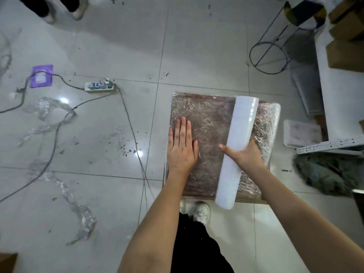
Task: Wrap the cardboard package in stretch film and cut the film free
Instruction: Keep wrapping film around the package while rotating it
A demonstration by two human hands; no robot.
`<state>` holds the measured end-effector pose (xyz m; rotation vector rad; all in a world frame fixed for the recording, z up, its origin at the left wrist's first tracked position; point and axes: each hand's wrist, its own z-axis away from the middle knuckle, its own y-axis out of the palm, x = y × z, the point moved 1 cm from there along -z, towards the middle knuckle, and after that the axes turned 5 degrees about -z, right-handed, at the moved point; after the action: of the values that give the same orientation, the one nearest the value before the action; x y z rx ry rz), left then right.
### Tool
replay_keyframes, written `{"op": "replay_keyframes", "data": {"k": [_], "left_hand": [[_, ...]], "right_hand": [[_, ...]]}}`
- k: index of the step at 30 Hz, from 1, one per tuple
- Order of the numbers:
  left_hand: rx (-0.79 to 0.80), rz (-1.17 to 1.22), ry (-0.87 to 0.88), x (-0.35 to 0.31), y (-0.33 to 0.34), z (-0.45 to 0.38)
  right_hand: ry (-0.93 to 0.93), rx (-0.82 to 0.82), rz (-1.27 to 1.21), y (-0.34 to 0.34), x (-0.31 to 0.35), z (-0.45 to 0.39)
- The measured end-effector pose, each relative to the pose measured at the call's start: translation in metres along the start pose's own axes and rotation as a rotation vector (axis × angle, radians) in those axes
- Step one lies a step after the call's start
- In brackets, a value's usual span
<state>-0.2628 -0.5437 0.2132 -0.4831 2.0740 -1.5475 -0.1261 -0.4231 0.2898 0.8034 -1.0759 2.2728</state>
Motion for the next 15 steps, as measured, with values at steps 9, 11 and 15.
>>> {"op": "replay_keyframes", "data": {"k": [9,11,15], "left_hand": [[-0.074,0.408,0.01,-0.006,-0.035,-0.012],[-0.066,0.268,0.119,-0.005,-0.021,0.017],[0.027,0.06,0.175,-0.002,0.015,0.046]], "right_hand": [[-0.036,-0.055,-0.011,-0.006,0.029,-0.027],[-0.036,-0.065,0.004,-0.004,0.029,-0.03],[-0.049,-0.081,-0.001,-0.002,0.024,-0.035]]}}
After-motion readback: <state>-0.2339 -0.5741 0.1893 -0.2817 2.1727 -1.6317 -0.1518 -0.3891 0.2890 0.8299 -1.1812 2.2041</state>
